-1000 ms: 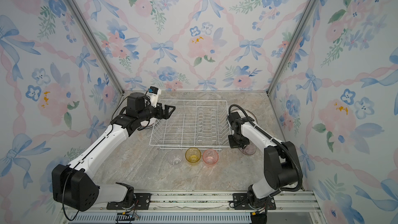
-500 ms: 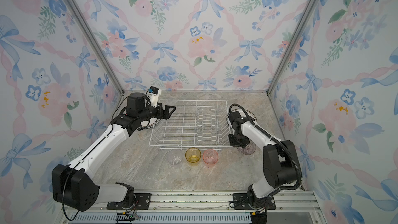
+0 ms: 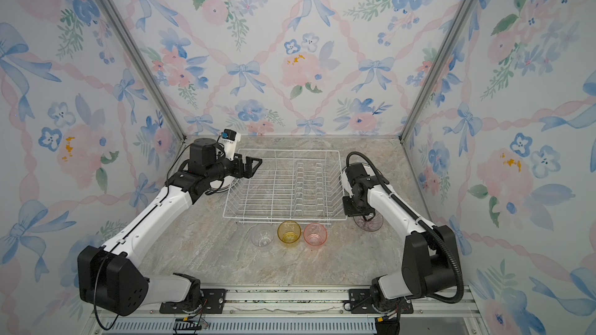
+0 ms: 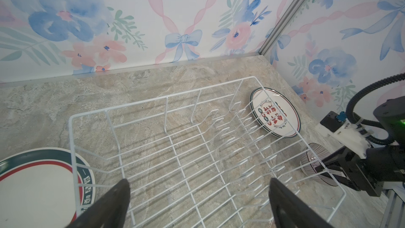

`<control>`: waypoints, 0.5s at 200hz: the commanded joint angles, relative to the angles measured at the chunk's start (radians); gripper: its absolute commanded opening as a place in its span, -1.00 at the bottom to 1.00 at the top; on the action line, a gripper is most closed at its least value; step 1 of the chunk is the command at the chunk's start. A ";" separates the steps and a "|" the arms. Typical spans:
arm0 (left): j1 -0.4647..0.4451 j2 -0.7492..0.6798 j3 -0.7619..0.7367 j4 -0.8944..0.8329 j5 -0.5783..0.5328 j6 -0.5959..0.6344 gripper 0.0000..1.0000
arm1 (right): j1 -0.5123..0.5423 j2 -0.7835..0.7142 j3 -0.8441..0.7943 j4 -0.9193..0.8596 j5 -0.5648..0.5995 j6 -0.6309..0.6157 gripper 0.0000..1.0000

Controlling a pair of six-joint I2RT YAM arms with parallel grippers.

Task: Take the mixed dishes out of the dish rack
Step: 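Open the right gripper and raise both grippers away from the rack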

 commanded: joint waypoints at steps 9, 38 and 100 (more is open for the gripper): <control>0.016 -0.003 -0.006 0.018 -0.032 0.015 0.96 | -0.036 -0.133 0.042 -0.046 -0.036 -0.009 -0.24; 0.034 -0.014 -0.028 0.047 -0.087 -0.002 0.96 | -0.098 -0.286 0.071 -0.028 -0.086 -0.017 -0.07; 0.115 -0.123 -0.167 0.191 -0.256 -0.043 0.96 | -0.200 -0.493 0.067 0.154 -0.148 -0.012 0.94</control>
